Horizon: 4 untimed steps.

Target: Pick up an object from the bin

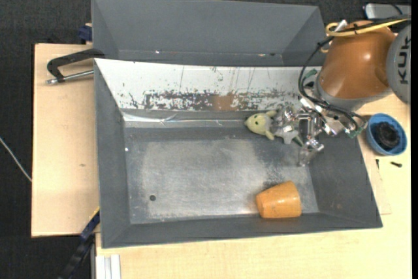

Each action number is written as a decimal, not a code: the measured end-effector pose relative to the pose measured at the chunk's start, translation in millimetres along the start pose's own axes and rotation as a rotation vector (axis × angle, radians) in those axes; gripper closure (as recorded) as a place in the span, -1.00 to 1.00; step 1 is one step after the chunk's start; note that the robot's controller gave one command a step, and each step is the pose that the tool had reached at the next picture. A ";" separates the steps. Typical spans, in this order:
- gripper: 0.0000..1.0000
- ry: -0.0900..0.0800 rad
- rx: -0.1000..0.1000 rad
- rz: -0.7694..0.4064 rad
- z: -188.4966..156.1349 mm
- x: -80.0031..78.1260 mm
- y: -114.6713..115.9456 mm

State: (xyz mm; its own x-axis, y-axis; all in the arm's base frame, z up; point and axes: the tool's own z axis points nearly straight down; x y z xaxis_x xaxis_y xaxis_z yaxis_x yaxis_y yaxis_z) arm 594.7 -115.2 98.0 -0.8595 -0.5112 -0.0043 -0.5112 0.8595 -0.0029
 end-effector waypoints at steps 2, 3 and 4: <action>-1.00 -0.001 -0.001 -0.808 25.4 -44.8 63.9; 1.00 -0.002 0.000 -0.807 24.8 -45.0 63.5; 1.00 -0.006 0.008 -1.143 -263.6 -16.0 79.0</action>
Offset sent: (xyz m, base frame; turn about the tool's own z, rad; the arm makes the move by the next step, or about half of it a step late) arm 0.0064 0.0225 -0.0105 -0.1090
